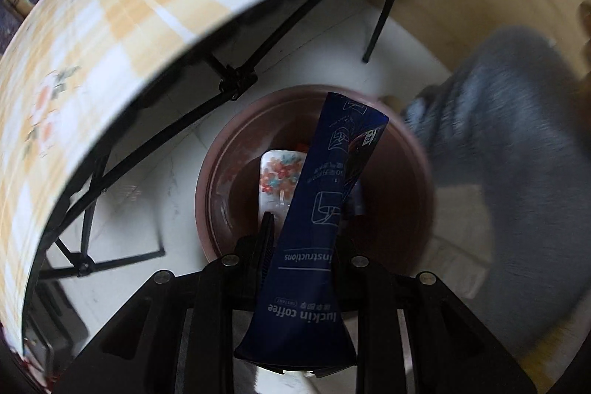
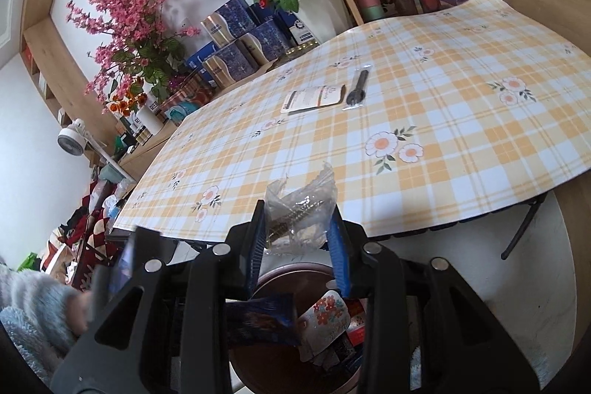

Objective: Collect trash
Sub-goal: 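Carry the blue box over the bin and open the left gripper while the right carries the bag there, then open the right gripper over the bin to drop the clear plastic bag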

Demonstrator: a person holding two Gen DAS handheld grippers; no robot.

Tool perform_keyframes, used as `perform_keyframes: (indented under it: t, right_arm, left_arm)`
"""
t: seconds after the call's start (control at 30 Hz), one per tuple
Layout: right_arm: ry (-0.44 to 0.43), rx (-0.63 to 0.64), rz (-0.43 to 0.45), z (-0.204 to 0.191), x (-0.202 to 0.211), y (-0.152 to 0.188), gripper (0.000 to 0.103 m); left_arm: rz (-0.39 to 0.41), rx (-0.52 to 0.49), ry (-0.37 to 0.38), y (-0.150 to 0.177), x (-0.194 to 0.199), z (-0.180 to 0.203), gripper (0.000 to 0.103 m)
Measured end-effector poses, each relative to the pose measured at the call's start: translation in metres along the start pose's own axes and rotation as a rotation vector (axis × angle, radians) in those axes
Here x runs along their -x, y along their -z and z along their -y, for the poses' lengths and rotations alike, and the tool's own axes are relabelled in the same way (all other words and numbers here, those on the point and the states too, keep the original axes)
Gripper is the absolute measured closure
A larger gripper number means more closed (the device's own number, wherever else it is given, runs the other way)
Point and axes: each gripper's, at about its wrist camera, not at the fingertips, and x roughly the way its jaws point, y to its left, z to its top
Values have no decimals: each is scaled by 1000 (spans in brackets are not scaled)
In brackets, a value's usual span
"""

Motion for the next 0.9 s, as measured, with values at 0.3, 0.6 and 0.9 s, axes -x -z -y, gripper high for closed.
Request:
perform_keyframes:
  t: [0.3, 0.6, 0.9]
  right_arm:
    - [-2, 1, -23, 1, -7, 6, 69]
    - [-18, 57, -115, -31, -30, 20, 69]
    - [13, 222, -263, -73, -74, 63, 69]
  left_arm:
    - [123, 151, -14, -1, 12, -31, 24]
    - [437, 408, -31, 43, 112, -90, 11]
    - [635, 476, -217, 97, 154, -93, 6]
